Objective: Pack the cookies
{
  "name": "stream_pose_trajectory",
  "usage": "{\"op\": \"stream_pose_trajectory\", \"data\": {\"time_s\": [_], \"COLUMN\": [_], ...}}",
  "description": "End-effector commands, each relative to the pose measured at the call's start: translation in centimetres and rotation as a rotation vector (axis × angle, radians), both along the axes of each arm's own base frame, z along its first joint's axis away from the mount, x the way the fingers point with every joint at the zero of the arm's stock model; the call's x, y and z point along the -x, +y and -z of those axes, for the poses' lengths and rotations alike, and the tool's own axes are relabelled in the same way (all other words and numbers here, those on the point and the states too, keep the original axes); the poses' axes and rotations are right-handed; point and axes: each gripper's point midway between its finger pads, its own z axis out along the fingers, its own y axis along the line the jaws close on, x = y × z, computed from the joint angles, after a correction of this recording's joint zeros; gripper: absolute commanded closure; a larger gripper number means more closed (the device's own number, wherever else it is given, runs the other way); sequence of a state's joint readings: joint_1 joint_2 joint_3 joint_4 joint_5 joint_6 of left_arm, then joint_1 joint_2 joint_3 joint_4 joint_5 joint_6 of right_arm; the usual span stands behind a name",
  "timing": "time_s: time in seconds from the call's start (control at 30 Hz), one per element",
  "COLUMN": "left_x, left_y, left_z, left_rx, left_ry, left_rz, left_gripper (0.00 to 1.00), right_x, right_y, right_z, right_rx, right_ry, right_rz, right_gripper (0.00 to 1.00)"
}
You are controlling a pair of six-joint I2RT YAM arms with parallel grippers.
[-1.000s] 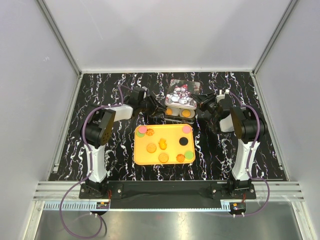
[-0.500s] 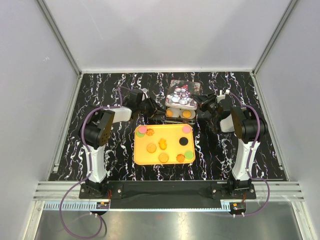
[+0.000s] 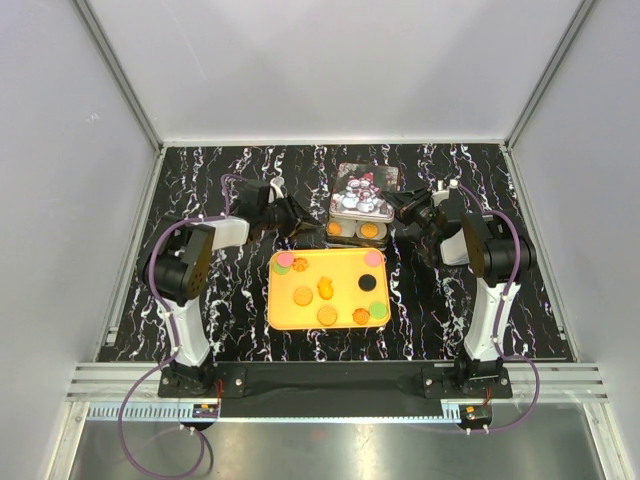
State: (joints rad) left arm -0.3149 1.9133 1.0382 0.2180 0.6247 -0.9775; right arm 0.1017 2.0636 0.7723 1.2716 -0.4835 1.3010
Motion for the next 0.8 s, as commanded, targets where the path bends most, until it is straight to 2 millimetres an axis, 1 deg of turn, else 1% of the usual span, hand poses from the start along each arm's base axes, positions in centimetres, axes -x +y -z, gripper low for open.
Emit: {"op": "stream_pose_trajectory", "data": {"time_s": [0.0, 0.03, 0.1, 0.17, 0.27, 0.3, 0.33, 0.4, 0.43, 0.5, 0.53, 0.6, 0.63, 0.7, 0.73, 0.77], "left_x": [-0.6, -1.1, -1.6, -2.1, -3.3, -3.7, -3.9, -4.6, -4.8, -5.3, -5.5, -5.7, -5.8, -6.0, -6.0, -6.1], "left_y": [-0.5, -0.2, 0.4, 0.8, 1.0, 0.9, 1.0, 0.8, 0.7, 0.4, 0.3, -0.1, -0.3, -0.9, -1.1, -1.5], "left_z": [-2.6, -3.3, -3.6, -4.4, -5.9, -6.2, -6.0, -6.6, -6.2, -6.5, -6.1, -6.2, -5.8, -5.9, -5.4, -5.3], "left_rx": [0.067, 0.079, 0.075, 0.075, 0.073, 0.069, 0.061, 0.063, 0.061, 0.069, 0.066, 0.069, 0.068, 0.067, 0.06, 0.061], "left_ry": [-0.083, -0.111, -0.116, -0.138, -0.169, -0.179, -0.168, -0.183, -0.167, -0.172, -0.162, -0.164, -0.157, -0.164, -0.149, -0.149], "left_rz": [0.014, -0.005, -0.05, -0.079, -0.103, -0.108, -0.113, -0.114, -0.118, -0.113, -0.112, -0.105, -0.099, -0.082, -0.078, -0.071], "left_gripper": [0.6, 0.58, 0.52, 0.46, 0.4, 0.39, 0.39, 0.37, 0.36, 0.36, 0.35, 0.35, 0.35, 0.35, 0.35, 0.35], "right_x": [0.2, 0.4, 0.6, 0.8, 1.2, 1.4, 1.5, 1.8, 1.8, 2.0, 2.1, 2.1, 2.1, 2.3, 2.2, 2.4], "right_y": [0.0, 0.2, 0.3, 0.3, 0.5, 0.7, 0.8, 0.9, 0.9, 1.2, 1.5, 1.8, 2.0, 2.7, 2.8, 3.1], "right_z": [-3.2, -3.2, -2.8, -2.6, -2.5, -2.5, -2.5, -2.6, -2.6, -2.6, -2.7, -3.0, -3.1, -3.0, -3.1, -3.0], "right_rx": [0.009, 0.013, 0.017, 0.022, 0.029, 0.027, 0.026, 0.031, 0.034, 0.032, 0.026, 0.011, 0.008, 0.017, 0.02, 0.023], "right_ry": [-0.114, -0.117, -0.109, -0.102, -0.102, -0.103, -0.102, -0.103, -0.101, -0.101, -0.102, -0.106, -0.107, -0.103, -0.105, -0.103], "right_rz": [-0.022, -0.028, -0.038, -0.043, -0.055, -0.058, -0.061, -0.057, -0.054, -0.06, -0.069, -0.08, -0.086, -0.098, -0.1, -0.104], "right_gripper": [1.0, 1.0, 1.0, 1.0, 1.0, 1.0, 1.0, 1.0, 1.0, 1.0, 1.0, 1.0, 1.0, 1.0, 1.0, 1.0]}}
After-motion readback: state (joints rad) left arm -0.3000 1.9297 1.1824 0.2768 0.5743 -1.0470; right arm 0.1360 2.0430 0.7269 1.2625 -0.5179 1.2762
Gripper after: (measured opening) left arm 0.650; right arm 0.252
